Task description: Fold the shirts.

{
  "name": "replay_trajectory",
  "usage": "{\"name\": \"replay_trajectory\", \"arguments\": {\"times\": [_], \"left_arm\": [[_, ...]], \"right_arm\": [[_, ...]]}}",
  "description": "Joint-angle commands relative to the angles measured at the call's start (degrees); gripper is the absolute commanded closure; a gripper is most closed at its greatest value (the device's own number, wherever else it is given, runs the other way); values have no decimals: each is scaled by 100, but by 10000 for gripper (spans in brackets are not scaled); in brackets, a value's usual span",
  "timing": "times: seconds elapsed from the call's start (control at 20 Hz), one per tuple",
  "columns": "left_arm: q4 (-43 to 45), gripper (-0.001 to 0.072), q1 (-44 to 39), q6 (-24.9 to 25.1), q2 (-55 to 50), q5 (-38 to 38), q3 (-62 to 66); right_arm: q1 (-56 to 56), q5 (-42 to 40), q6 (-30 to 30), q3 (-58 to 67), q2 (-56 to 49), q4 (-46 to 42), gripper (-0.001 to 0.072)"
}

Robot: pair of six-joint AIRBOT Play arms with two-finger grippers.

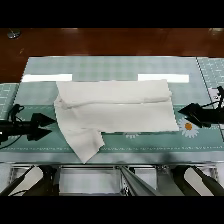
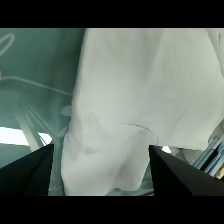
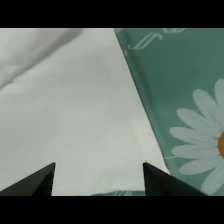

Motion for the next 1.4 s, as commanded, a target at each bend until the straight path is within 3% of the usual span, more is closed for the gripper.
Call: {"name": "replay_trajectory", "arguments": {"times": [0.0,0.45,0.6,0.65,0.75,0.8,1.0,1.35], "left_arm": [[-96,6,26,-146,608,264,-802],[-645,6,-1484,-79,640,1268,-1672],[-634,9,-1932,-114,640,1296,-1670],[-640,60,-2024,-136,640,1272,-1668],[-647,584,-2135,-52,640,1211,-1646],[-691,681,-2149,111,640,1187,-1624],[-748,682,-2142,219,640,1082,-1386],[-748,682,-2142,216,640,1086,-1255]], "right_arm": [[-79,199,-68,-313,192,197,84],[-79,466,-44,-313,195,531,84],[-546,514,190,-181,195,111,84],[-870,514,280,-144,192,-24,84],[-1416,492,470,-223,186,-387,84],[-1469,459,570,-319,142,-614,84],[-1054,319,713,-756,-358,-925,84],[-55,-417,625,-693,-1003,-28,84]]}}
